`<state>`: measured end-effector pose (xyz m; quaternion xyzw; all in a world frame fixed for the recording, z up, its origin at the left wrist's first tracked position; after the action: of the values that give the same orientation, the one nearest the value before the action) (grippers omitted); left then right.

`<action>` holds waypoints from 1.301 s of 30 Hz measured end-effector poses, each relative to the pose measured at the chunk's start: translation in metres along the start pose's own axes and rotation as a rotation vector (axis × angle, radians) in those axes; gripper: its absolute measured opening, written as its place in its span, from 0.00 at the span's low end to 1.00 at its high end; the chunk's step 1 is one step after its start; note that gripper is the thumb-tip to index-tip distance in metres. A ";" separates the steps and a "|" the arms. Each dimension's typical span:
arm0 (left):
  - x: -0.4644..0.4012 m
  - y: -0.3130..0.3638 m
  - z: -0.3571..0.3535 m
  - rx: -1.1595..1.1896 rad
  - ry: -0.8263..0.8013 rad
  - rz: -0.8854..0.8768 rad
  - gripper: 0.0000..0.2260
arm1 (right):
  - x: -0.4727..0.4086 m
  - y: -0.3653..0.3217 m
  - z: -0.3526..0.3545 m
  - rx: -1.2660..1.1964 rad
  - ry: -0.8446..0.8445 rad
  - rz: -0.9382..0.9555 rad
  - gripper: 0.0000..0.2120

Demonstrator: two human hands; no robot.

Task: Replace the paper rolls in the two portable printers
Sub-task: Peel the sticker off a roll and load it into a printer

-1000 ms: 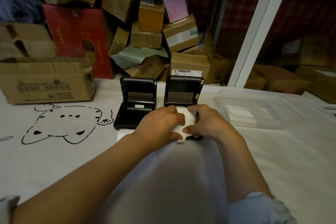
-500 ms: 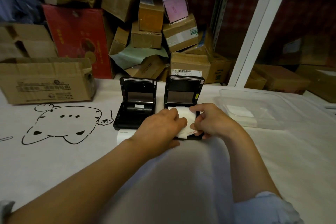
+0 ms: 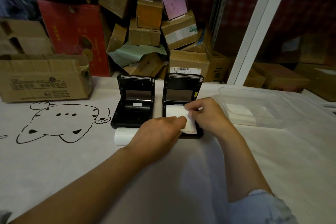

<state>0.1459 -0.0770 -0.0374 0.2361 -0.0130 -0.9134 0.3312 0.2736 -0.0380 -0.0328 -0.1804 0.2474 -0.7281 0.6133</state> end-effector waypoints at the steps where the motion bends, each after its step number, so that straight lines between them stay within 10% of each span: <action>1: 0.000 -0.002 0.001 -0.010 -0.006 0.016 0.04 | 0.000 -0.001 -0.003 0.006 -0.010 0.005 0.14; 13: -0.002 -0.005 -0.003 -0.053 -0.008 0.029 0.09 | -0.004 0.001 -0.002 0.017 0.025 0.010 0.14; 19: 0.003 -0.002 -0.005 -0.079 0.042 -0.085 0.11 | 0.011 -0.031 0.061 -0.062 0.538 0.142 0.19; 39: 0.011 0.011 -0.004 -0.217 0.081 -0.075 0.02 | 0.030 -0.007 0.042 -0.092 0.439 0.108 0.11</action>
<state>0.1467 -0.0919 -0.0442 0.2361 0.1081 -0.9109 0.3207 0.2864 -0.0726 0.0038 -0.0320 0.4172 -0.7038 0.5741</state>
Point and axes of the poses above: each hand's wrist, its own x-axis away from the middle knuckle, its own z-axis out of the back of the hand, y = z × x, the point moved 7 cm from there along -x, towards the middle knuckle, and after that the axes turned 7 degrees about x, right-handed, at the moved point
